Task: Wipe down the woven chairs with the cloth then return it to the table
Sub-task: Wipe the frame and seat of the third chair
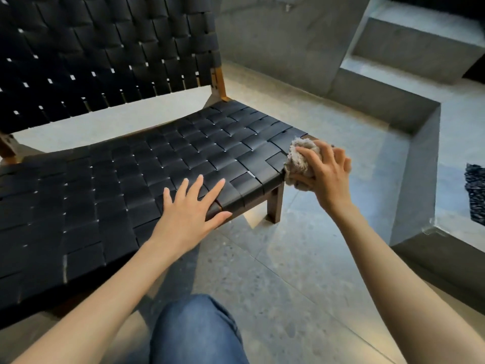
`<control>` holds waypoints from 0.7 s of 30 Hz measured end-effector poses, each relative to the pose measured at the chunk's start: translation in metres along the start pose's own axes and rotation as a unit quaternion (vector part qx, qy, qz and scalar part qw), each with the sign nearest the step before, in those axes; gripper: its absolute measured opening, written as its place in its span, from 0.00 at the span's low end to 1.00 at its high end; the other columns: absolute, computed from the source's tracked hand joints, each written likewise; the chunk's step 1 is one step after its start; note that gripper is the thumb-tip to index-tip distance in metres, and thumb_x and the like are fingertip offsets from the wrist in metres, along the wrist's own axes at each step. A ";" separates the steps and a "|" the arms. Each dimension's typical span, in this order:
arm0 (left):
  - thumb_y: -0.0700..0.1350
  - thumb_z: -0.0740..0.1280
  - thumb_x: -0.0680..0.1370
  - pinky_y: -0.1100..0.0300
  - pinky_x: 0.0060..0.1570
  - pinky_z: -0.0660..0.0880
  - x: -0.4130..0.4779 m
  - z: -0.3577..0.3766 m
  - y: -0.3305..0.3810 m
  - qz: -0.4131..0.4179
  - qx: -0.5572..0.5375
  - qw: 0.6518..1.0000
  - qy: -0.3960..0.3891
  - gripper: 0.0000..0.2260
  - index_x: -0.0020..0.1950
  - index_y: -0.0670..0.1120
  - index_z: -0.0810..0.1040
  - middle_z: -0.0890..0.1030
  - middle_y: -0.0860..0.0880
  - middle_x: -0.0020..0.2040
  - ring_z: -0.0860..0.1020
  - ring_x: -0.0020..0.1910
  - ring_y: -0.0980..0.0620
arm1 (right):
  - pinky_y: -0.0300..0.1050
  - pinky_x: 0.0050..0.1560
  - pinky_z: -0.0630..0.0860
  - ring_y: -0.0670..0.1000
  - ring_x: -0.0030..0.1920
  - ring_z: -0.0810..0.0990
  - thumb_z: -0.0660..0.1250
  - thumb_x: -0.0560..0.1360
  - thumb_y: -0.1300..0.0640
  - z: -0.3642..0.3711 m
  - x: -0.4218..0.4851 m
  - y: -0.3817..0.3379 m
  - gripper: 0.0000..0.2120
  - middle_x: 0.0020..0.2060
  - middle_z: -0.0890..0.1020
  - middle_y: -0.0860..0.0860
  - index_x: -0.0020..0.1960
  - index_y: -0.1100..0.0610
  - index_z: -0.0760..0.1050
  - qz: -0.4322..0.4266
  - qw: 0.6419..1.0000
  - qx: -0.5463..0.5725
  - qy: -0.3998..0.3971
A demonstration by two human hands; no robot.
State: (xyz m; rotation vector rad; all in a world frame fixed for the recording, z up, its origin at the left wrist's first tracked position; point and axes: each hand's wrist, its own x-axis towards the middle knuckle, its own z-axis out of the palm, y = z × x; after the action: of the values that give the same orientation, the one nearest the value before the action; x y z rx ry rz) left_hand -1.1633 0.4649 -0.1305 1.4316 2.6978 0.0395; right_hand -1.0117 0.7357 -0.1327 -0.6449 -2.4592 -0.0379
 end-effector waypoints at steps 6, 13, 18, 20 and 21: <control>0.71 0.38 0.72 0.39 0.71 0.52 0.001 0.004 -0.002 -0.006 0.001 1.000 0.013 0.31 0.72 0.64 0.34 0.51 0.47 0.78 0.51 0.76 0.43 | 0.52 0.63 0.59 0.60 0.63 0.63 0.65 0.76 0.46 0.006 0.023 -0.007 0.19 0.70 0.68 0.52 0.66 0.48 0.74 0.077 0.994 0.028 0.078; 0.71 0.38 0.71 0.40 0.72 0.50 0.000 -0.001 0.002 -0.014 0.002 1.000 0.005 0.32 0.72 0.64 0.35 0.50 0.48 0.78 0.50 0.77 0.44 | 0.44 0.57 0.68 0.57 0.59 0.76 0.63 0.79 0.48 0.025 0.046 0.004 0.17 0.60 0.77 0.56 0.61 0.58 0.77 0.274 0.932 0.223 0.078; 0.70 0.40 0.71 0.40 0.72 0.49 -0.001 -0.007 0.004 -0.016 -0.006 1.000 -0.018 0.34 0.75 0.62 0.39 0.49 0.47 0.79 0.48 0.77 0.44 | 0.44 0.60 0.67 0.57 0.61 0.74 0.61 0.79 0.59 0.030 0.025 -0.010 0.15 0.62 0.74 0.59 0.65 0.60 0.73 0.307 0.915 0.222 0.137; 0.69 0.41 0.72 0.41 0.72 0.49 -0.001 -0.009 0.005 -0.015 -0.014 1.000 -0.024 0.34 0.76 0.61 0.40 0.48 0.47 0.79 0.47 0.77 0.44 | 0.50 0.64 0.69 0.59 0.63 0.73 0.59 0.78 0.63 0.029 0.016 -0.017 0.17 0.64 0.72 0.60 0.66 0.59 0.73 0.318 0.909 0.222 0.152; 0.69 0.41 0.72 0.41 0.72 0.49 -0.001 -0.009 0.003 -0.012 -0.013 1.000 -0.023 0.34 0.76 0.61 0.40 0.48 0.47 0.79 0.47 0.77 0.44 | 0.52 0.65 0.69 0.60 0.64 0.72 0.59 0.78 0.64 0.029 0.013 -0.022 0.17 0.65 0.71 0.60 0.67 0.59 0.72 0.326 0.905 0.221 0.163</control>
State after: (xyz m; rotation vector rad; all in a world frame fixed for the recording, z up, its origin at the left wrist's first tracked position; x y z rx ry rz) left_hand -1.1611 0.4656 -0.1211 1.3741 2.6672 0.0390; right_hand -1.0465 0.7263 -0.1467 -1.1077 -1.7405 0.6062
